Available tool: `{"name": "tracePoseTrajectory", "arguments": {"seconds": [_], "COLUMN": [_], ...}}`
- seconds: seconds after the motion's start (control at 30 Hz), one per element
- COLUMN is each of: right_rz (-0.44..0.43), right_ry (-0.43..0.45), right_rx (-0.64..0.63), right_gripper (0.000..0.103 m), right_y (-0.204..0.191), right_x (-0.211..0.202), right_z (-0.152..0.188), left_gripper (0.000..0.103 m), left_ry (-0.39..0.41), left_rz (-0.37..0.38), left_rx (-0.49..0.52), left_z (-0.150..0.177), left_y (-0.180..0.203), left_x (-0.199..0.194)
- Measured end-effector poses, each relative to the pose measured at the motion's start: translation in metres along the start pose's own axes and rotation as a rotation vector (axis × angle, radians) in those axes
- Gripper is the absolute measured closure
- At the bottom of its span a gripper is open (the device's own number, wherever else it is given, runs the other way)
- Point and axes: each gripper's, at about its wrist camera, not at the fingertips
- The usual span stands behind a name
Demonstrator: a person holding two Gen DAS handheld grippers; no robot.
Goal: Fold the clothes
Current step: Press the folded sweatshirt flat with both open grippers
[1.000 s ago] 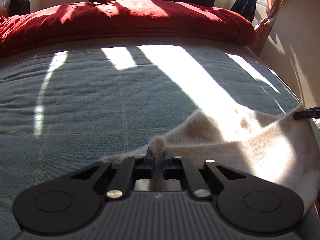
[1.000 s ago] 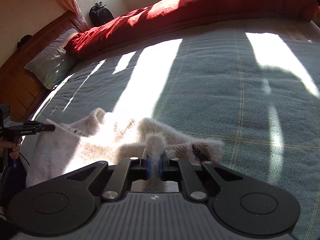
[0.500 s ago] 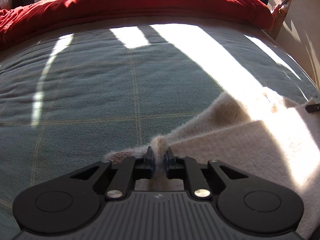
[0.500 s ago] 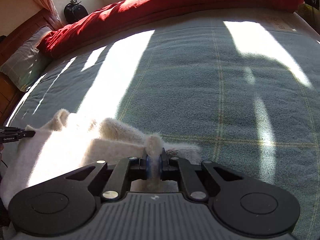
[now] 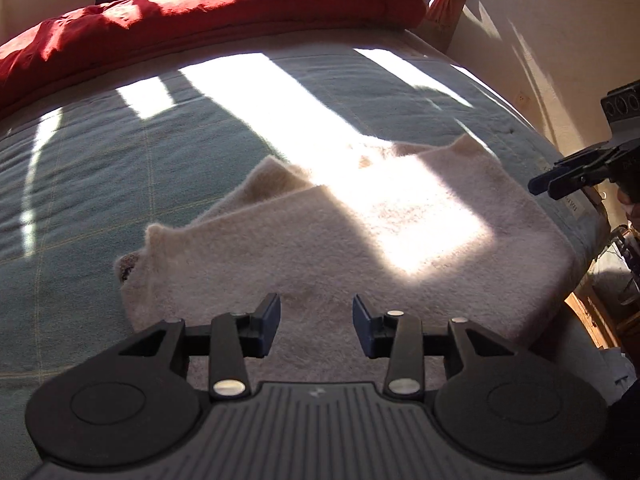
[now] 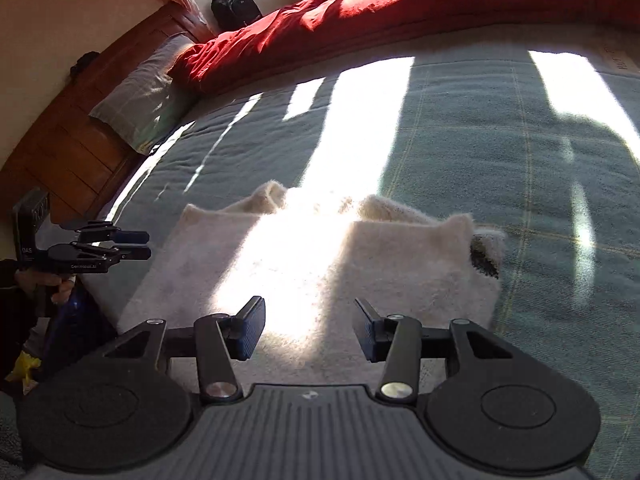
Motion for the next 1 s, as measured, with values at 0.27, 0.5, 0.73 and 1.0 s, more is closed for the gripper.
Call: {"name": "tracePoseTrajectory", "arguments": {"seconds": [0.27, 0.5, 0.73, 1.0], "right_rz": [-0.066, 0.071, 0.182, 0.417], "right_ry": [-0.126, -0.082, -0.004, 0.044], "right_rx": [0.153, 0.206, 0.084, -0.041], "right_gripper": [0.051, 0.052, 0.039, 0.034], "right_y": [0.01, 0.029, -0.007, -0.016], "right_x": [0.043, 0.006, -0.016, 0.038], "right_z": [0.064, 0.098, 0.09, 0.042], "left_gripper": [0.063, 0.063, 0.061, 0.055], "left_ry": [-0.119, -0.172, -0.062, 0.033], "left_rz": [0.094, 0.067, -0.011, -0.255], "left_rx": [-0.073, -0.306, -0.194, -0.108], "left_z": [0.05, 0.095, 0.059, -0.002], "left_y": [0.025, -0.034, -0.024, 0.008], "left_x": [0.02, 0.019, -0.009, 0.029]}}
Point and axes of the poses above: each gripper's, at about its wrist camera, not at the fingertips, and x roughly the way its jaws point, y to its right, z to its underside, and after that the axes turned 11 degrees about -z, right-handed
